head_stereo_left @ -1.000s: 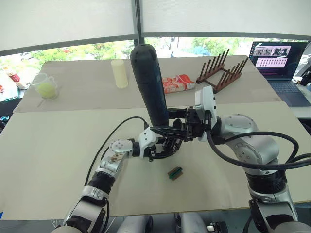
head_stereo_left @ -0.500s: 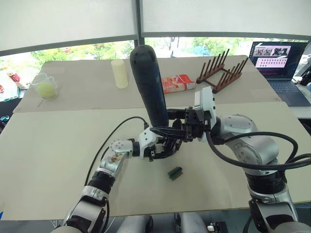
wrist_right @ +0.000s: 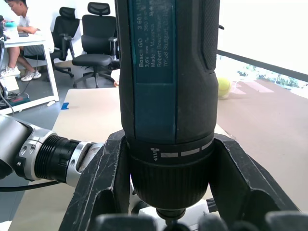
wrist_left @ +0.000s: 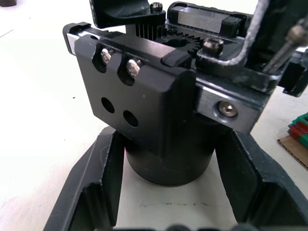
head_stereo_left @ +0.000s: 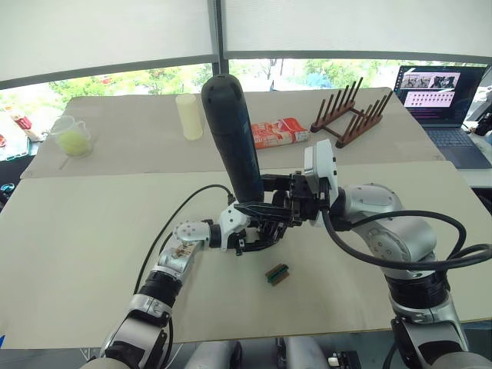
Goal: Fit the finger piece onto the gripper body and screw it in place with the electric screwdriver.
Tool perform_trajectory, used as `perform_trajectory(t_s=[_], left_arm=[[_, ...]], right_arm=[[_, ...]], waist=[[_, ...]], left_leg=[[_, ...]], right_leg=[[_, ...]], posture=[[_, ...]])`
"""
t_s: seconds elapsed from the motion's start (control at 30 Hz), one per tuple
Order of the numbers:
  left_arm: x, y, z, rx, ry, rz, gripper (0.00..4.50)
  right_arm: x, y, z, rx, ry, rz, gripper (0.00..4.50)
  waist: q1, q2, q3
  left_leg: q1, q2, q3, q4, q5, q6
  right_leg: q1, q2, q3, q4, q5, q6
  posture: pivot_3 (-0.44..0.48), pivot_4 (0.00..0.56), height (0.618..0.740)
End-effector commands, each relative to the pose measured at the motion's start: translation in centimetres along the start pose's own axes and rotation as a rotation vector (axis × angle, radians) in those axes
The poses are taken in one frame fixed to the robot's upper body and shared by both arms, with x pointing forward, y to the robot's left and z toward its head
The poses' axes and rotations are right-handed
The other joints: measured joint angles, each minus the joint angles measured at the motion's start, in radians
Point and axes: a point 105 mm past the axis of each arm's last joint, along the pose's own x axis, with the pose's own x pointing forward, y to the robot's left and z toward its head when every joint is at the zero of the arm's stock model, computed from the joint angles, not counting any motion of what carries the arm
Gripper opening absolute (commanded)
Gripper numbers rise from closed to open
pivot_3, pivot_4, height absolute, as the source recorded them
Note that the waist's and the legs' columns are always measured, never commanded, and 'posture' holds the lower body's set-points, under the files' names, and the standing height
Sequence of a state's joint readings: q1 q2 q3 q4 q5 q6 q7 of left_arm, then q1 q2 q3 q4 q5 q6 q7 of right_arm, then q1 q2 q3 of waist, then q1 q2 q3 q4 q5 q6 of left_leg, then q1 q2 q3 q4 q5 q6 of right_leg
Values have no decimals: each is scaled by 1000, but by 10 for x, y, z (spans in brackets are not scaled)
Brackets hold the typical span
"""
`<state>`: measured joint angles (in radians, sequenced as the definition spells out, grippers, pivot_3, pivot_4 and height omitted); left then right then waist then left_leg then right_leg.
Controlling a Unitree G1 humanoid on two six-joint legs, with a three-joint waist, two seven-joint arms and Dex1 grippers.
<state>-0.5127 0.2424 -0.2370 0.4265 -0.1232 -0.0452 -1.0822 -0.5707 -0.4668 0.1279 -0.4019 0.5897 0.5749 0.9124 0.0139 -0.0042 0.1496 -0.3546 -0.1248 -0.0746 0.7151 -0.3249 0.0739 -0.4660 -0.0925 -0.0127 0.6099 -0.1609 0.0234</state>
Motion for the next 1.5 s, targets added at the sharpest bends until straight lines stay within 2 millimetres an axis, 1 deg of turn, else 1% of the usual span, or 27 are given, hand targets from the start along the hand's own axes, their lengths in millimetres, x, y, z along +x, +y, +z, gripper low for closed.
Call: perform_trajectory(t_s=[0.03, 0.3, 0.57, 0.7, 0.9, 0.97, 1.1, 1.3, 1.5], left_arm=[[1, 2, 6, 17, -7, -2, 2272], [1, 1, 6, 18, -6, -2, 2272], [-1, 3, 6, 20, -3, 1, 2272], [-1, 5, 7, 23, 1, -1, 2272], [0, 8, 9, 25, 0, 3, 2272], [0, 9, 10, 26, 0, 4, 2272], [0, 10, 10, 27, 1, 6, 2272], [0, 11, 11, 29, 3, 8, 2272], [0, 11, 10, 28, 3, 9, 2272]], right_arm=[[-1, 2, 12, -70, -38, 2, 1905], [-6, 1, 2, -57, -37, -24, 1905], [-15, -3, -16, -5, -66, -96, 1905], [-19, -11, -31, 59, -21, -137, 1905], [-23, -21, -44, 120, -6, -180, 1905], [-23, -22, -46, 130, -12, -188, 1905], [-23, -21, -49, 139, -13, -188, 1905], [-23, -15, -55, 121, 21, -156, 1904], [-24, -13, -57, 109, 27, -150, 1904]], waist=[[0, 0, 0], [0, 0, 0], [0, 0, 0], [-1, 0, 0], [0, 0, 0], [0, 0, 0], [0, 0, 0], [0, 0, 0], [0, 0, 0]], left_leg=[[0, 0, 0, 0, 0, 0], [0, 0, 0, 0, 0, 0], [1, 0, 0, 0, 0, 0], [2, 0, 0, 0, 0, 0], [5, 0, 0, 0, 0, 0], [8, 0, 0, -1, 0, 0], [9, 0, 0, -1, 0, 0], [9, 0, 0, -1, 0, 0], [9, 0, 0, -1, 0, 0]], right_leg=[[0, 0, 0, 0, 0, 0], [0, 0, 0, 0, 0, 0], [1, 1, 0, 0, 0, 0], [2, 1, 0, 0, 0, 0], [5, 1, 0, 0, 0, 0], [8, 1, 0, -1, 0, 0], [8, 1, 0, 0, 0, 0], [8, 1, 0, 0, 0, 0], [8, 1, 0, 0, 0, 0]], posture=[[0, 150, 740], [0, 150, 740], [0, 150, 740], [0, 150, 740], [0, 150, 740], [0, 150, 740], [0, 150, 740], [0, 150, 740], [0, 150, 740]])
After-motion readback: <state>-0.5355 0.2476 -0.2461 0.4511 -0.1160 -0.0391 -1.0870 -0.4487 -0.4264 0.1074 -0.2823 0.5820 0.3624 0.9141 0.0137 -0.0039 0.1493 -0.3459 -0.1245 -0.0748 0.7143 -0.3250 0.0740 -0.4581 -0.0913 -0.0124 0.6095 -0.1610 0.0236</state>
